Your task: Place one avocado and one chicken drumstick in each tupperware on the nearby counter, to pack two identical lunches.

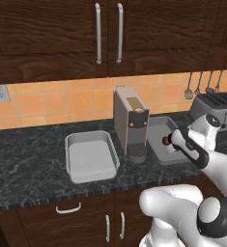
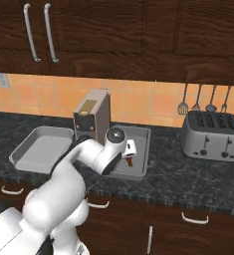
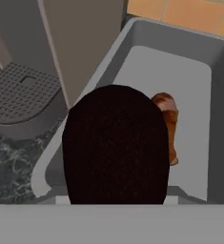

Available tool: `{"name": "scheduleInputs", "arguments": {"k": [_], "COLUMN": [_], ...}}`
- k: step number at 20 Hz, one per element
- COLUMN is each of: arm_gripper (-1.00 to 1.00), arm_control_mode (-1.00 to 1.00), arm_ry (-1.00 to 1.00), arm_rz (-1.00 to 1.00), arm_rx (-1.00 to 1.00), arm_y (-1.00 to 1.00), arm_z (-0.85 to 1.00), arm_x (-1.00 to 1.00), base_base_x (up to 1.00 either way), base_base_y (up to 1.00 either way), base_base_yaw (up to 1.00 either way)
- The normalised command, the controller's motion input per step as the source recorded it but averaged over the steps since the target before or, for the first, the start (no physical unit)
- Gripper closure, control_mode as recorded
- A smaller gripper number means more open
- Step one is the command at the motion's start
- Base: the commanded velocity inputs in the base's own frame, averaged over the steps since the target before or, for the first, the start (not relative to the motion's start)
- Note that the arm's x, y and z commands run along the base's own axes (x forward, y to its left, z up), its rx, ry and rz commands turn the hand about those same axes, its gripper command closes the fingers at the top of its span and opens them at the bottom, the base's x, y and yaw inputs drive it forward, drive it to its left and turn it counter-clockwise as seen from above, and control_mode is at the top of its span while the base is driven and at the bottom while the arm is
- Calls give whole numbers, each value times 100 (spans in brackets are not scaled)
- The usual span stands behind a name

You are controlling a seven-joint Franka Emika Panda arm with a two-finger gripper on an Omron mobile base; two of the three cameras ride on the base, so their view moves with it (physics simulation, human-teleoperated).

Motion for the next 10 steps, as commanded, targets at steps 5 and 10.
{"name": "scheduleInputs", "arguments": {"k": [5,10], "arm_gripper": [100,100], "arm_control_mode": [-100,-100], "arm_ry": [0,0], "arm_rz": [2,0], "arm_rx": [0,0], "arm_y": [0,0], "arm_z": [-46,-34], "arm_x": [60,47], "base_base_x": [0,0], "base_base_y": [0,0], "base_base_yaw": [0,0]}}
